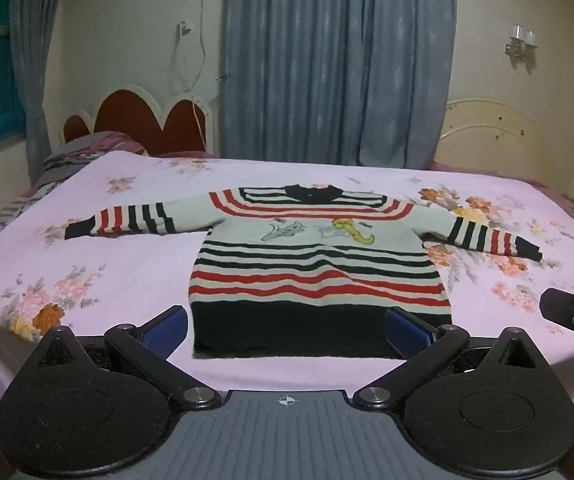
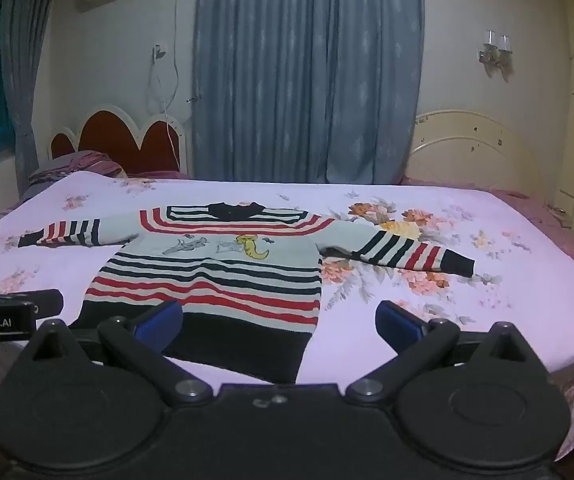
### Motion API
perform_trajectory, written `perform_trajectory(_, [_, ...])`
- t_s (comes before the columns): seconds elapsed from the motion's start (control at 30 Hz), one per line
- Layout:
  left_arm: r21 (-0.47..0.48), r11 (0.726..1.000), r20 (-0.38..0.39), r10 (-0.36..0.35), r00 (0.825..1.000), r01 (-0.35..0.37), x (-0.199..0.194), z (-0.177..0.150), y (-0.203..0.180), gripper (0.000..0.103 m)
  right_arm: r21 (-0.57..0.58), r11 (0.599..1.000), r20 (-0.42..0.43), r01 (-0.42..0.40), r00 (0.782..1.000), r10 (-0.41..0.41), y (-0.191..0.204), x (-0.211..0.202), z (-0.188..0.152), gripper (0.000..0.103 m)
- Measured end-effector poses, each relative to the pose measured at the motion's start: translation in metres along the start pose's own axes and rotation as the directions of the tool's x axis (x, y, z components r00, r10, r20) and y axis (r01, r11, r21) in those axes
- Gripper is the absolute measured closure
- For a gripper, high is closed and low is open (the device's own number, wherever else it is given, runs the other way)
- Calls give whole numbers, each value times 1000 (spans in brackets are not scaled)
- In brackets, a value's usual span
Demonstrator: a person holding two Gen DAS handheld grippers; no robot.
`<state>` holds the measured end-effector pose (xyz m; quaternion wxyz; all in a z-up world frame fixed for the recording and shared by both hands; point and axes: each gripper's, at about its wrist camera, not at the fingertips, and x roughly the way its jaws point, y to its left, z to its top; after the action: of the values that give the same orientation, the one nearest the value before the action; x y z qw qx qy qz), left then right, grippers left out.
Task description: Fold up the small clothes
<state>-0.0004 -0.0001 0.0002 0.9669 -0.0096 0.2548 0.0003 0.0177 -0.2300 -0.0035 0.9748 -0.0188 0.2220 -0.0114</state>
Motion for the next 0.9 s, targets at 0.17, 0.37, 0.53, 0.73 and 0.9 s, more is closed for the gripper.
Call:
perform_trajectory(0.17, [-4, 1000, 4, -5, 1000, 5, -2, -2, 1, 0, -8, 1000, -4, 1, 1000, -1, 2, 0, 0, 1])
perform_trajectory(0.37, [17, 1000, -11, 8, 1000, -8, -3, 5, -6, 0, -9, 1000, -2, -3, 1000, 2, 1, -1, 2, 1])
perform_trajectory(0.53, [15, 1000, -18, 2, 1000, -2, -2, 5, -3, 0, -9, 1000, -2, -2, 1000, 2, 1, 5, 4, 1])
perform_trajectory(0.73, [20, 1000, -17, 0, 1000, 0, -3, 5, -6, 0, -12, 1000, -7, -1, 1000, 1, 3, 6, 2, 1])
perform_trajectory(0.9, [18, 1000, -18, 3, 1000, -2, -3, 5, -7, 0, -9, 1000, -8, -7, 1000, 6, 2, 7, 1, 1])
